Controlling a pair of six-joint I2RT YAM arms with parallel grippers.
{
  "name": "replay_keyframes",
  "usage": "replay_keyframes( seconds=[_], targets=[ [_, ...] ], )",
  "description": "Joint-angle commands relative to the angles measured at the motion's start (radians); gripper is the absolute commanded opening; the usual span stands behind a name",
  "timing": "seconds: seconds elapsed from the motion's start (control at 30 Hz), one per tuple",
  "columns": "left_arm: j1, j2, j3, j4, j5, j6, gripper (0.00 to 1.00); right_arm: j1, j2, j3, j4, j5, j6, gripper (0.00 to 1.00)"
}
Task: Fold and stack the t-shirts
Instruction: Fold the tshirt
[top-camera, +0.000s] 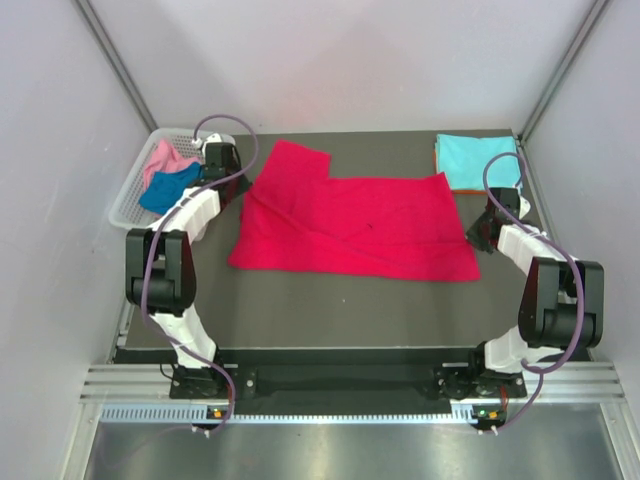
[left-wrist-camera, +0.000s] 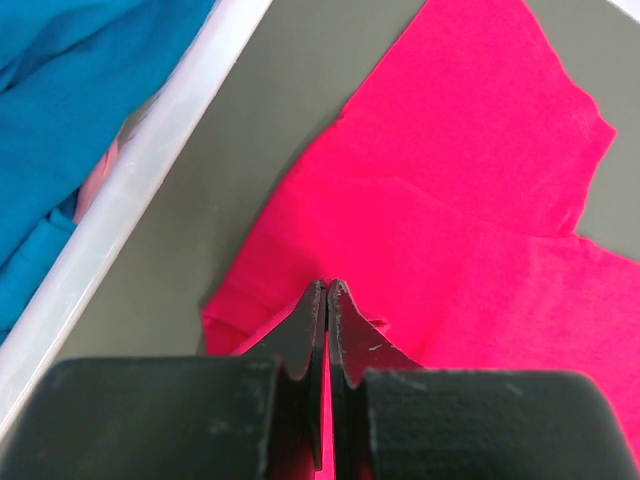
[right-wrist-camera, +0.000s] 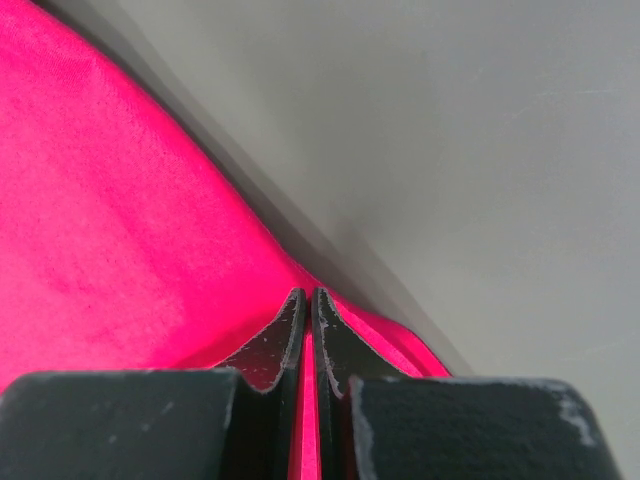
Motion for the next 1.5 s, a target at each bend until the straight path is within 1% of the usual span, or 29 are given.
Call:
replay_keyframes(
  seconds=[0.0,0.2,0.37,0.63,0.8,1.0,1.27,1.37,1.4,1.47],
  targets=[
    [0.007,0.015,0.048,0.005,-0.023,0.023,0.0,-0.013,0.006,0.022,0.041,0.016,-0.023,0.0],
    [0.007,0.054,0.098,-0.095,-0.075,0.037,0.0,-0.013,0.001,0.037,0.034,-0.019,-0.025,0.0],
    [0.007,0.059,0.105,-0.107,-0.104,0.051,0.0,-0.013,-0.036,0.037,0.047,-0.017,-0.017,0.0],
    [0.007,0.068,0.111,-0.13,-0.138,0.06,0.0,-0.015,-0.013,0.091,0.044,-0.003,-0.01,0.0],
    [0.007,0.07,0.124,-0.141,-0.153,0.064,0.0,-0.016,-0.016,0.095,0.046,-0.004,0.003,0.0],
    [0.007,0.087,0.151,-0.156,-0.149,0.066,0.0,-0.018,-0.033,0.088,0.061,0.017,0.018,0.0],
    [0.007,0.104,0.181,-0.158,-0.109,0.055,0.0,-0.018,0.032,0.107,0.064,-0.024,0.01,0.0],
    [0.007,0.119,0.213,-0.198,-0.11,0.06,0.0,-0.018,0.055,0.129,0.044,-0.042,0.003,0.0],
    [0.007,0.124,0.226,-0.216,-0.113,0.063,0.07,-0.019,0.067,0.152,0.032,-0.043,0.003,0.01],
    [0.006,0.117,0.264,-0.267,-0.12,0.074,0.18,-0.019,0.07,0.175,-0.027,-0.041,0.004,0.09]
  ],
)
